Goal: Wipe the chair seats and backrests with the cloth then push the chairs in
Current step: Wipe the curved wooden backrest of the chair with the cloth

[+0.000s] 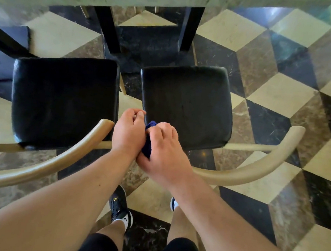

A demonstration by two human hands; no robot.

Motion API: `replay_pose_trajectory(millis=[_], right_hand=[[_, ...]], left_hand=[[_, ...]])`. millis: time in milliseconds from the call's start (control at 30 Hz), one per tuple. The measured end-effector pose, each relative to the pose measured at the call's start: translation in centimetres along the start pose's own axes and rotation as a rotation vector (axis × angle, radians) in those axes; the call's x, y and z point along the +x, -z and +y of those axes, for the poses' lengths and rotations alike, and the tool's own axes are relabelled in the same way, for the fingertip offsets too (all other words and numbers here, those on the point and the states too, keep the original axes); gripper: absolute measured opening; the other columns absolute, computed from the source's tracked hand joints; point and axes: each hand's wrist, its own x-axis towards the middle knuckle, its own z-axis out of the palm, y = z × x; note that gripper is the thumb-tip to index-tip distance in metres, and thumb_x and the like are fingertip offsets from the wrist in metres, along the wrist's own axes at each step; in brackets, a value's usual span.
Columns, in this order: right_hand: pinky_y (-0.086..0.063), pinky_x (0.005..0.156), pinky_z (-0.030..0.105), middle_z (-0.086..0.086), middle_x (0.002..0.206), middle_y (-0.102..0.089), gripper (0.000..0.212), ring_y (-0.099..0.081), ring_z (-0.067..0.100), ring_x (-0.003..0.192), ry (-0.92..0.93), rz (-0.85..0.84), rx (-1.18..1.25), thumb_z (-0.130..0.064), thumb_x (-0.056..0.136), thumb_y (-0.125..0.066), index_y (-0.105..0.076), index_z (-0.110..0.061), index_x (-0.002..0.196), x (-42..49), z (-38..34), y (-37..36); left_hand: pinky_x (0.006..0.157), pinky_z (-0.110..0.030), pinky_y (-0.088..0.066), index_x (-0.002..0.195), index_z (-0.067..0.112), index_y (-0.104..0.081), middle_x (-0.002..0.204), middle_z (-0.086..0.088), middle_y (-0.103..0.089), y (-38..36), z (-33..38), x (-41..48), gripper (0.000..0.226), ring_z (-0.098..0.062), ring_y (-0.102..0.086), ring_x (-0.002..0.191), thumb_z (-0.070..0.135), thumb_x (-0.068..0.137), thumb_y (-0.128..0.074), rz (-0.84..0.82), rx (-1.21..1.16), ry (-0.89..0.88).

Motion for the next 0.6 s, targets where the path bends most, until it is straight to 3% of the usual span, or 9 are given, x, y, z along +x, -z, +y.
replay_pose_trajectory(millis=[100, 200, 267, 367, 500, 600], right_hand=[[-0.051, 0.076, 0.03, 0.004, 0.134, -0.055, 0.069, -0.064, 0.022, 0.102, -0.03, -0.056, 0.058, -0.041, 0.084, -0.067, -0.037, -0.021, 0.142, 0.0, 0.0, -0.3], [-0.052, 0.069, 0.036, 0.002, 0.105, -0.064, 0.058, -0.065, 0.024, 0.086, -0.026, 0.008, -0.24, -0.045, 0.084, -0.07, -0.047, -0.019, 0.131, -1.3, -0.4, -0.9], [-0.051, 0.068, 0.038, 0.002, 0.099, -0.062, 0.048, -0.062, 0.025, 0.08, -0.01, 0.051, -0.389, -0.045, 0.088, -0.069, -0.052, -0.017, 0.123, -2.4, -0.5, -0.9], [-0.052, 0.069, 0.039, 0.002, 0.097, -0.06, 0.043, -0.06, 0.024, 0.078, 0.019, 0.039, -0.427, -0.045, 0.089, -0.068, -0.053, -0.017, 0.119, -3.8, 1.1, 0.2], [-0.052, 0.073, 0.04, 0.001, 0.101, -0.059, 0.044, -0.06, 0.023, 0.083, 0.067, -0.044, -0.438, -0.038, 0.085, -0.073, -0.055, -0.019, 0.12, -6.1, 3.9, 2.5], [-0.052, 0.078, 0.041, -0.003, 0.101, -0.057, 0.04, -0.058, 0.021, 0.087, 0.091, -0.132, -0.473, -0.037, 0.085, -0.072, -0.053, -0.023, 0.118, -8.0, 6.9, 4.9]], left_hand=[[0.074, -0.043, -0.06, 0.1, 0.041, -0.064, 0.087, 0.008, -0.072, 0.1, -0.3, 0.3, 0.018, -0.014, -0.069, 0.078, 0.038, 0.107, -0.048, -0.011, 0.047, -0.03], [0.076, -0.047, -0.061, 0.097, 0.043, -0.064, 0.084, 0.009, -0.071, 0.0, -0.3, 0.2, 0.019, -0.017, -0.068, 0.076, 0.041, 0.106, -0.046, 0.0, 0.096, -0.033], [0.076, -0.047, -0.061, 0.098, 0.042, -0.063, 0.084, 0.01, -0.07, -0.1, -0.3, 0.1, 0.018, -0.018, -0.068, 0.076, 0.044, 0.106, -0.046, 0.013, 0.116, -0.036], [0.068, -0.037, -0.054, 0.104, 0.041, -0.06, 0.086, 0.012, -0.068, -0.4, -0.2, -0.1, 0.014, -0.015, -0.067, 0.079, 0.045, 0.107, -0.047, 0.062, 0.151, -0.052], [0.056, -0.024, -0.044, 0.112, 0.043, -0.057, 0.085, 0.012, -0.066, -0.4, 0.0, -0.5, 0.009, -0.009, -0.065, 0.069, 0.043, 0.109, -0.048, 0.116, 0.134, -0.079], [0.055, -0.025, -0.044, 0.114, 0.042, -0.057, 0.084, 0.013, -0.066, -0.5, 0.0, -0.8, 0.009, -0.008, -0.064, 0.068, 0.044, 0.109, -0.049, 0.151, 0.198, -0.116]])
